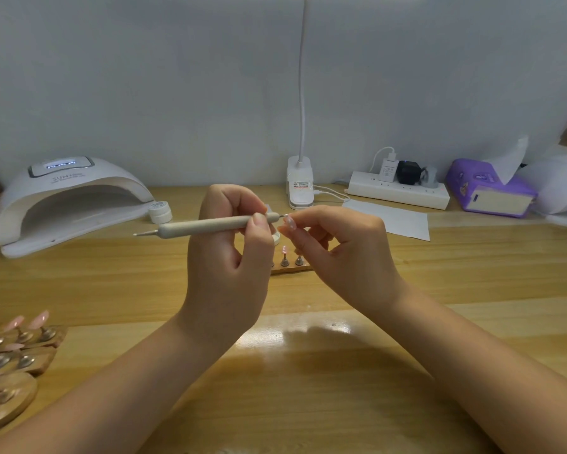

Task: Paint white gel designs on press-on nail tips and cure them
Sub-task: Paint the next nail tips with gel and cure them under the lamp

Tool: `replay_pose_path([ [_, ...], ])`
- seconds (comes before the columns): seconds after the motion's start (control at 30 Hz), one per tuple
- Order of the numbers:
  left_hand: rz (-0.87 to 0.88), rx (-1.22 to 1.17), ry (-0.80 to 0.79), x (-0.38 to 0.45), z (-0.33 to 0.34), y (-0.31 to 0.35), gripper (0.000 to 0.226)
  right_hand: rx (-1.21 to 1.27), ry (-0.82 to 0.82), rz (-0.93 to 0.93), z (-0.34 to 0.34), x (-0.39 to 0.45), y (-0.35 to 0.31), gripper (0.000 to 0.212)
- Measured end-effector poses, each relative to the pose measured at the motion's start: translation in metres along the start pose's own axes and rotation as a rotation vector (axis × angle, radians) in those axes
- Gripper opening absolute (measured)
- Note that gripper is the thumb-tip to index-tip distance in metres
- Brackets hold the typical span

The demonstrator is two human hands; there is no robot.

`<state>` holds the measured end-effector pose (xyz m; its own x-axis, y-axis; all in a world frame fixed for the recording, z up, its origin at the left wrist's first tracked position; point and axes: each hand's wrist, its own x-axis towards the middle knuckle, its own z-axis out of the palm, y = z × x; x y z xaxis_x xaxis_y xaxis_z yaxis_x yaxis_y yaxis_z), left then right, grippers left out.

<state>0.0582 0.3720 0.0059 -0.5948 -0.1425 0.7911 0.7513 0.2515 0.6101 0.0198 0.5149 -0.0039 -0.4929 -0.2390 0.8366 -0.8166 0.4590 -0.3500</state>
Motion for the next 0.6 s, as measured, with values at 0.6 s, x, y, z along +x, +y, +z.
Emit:
replay_pose_path([
  [0.6, 0.009, 0.006, 0.005, 0.0, 0.0001, -0.0017, 0.006, 0.005, -0.004, -0.013, 0.0001, 0.0002, 0.001, 0.01],
])
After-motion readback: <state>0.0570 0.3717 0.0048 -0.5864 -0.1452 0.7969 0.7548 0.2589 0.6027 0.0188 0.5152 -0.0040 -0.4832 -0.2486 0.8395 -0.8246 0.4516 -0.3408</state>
